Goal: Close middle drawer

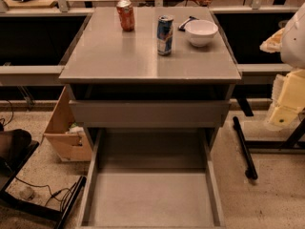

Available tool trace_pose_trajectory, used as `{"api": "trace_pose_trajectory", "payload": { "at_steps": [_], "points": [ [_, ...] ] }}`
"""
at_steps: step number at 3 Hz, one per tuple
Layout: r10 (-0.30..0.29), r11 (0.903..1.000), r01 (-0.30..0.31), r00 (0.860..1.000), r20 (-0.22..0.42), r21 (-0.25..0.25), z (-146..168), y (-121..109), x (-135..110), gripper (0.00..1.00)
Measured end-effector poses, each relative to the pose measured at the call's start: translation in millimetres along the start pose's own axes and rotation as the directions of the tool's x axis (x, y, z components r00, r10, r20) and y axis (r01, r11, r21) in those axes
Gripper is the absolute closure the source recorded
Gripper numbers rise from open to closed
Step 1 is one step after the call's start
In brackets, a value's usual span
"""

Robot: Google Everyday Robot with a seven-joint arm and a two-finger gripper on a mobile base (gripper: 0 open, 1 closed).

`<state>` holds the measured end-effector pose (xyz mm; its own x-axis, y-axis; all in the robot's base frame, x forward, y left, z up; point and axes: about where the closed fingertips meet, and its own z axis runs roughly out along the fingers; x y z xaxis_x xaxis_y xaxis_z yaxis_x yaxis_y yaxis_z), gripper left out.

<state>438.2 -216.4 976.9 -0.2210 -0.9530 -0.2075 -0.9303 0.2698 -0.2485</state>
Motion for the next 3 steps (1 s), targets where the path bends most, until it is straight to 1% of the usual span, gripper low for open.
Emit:
{"api": "trace_pose_trajectory", "payload": {
  "at_steps": [1,2,3],
  "points": [
    [-0.003,1.0000,0.003,1.000,0.006,0.004,7,4,-2,0.00],
    [-0.002,1.0000,0.002,1.000,0.026,-0.005,29,24,1,0.00],
    [0.014,0.9999,-0.014,1.000,0.015,-0.001,63,50,9,0.00]
  ]
}}
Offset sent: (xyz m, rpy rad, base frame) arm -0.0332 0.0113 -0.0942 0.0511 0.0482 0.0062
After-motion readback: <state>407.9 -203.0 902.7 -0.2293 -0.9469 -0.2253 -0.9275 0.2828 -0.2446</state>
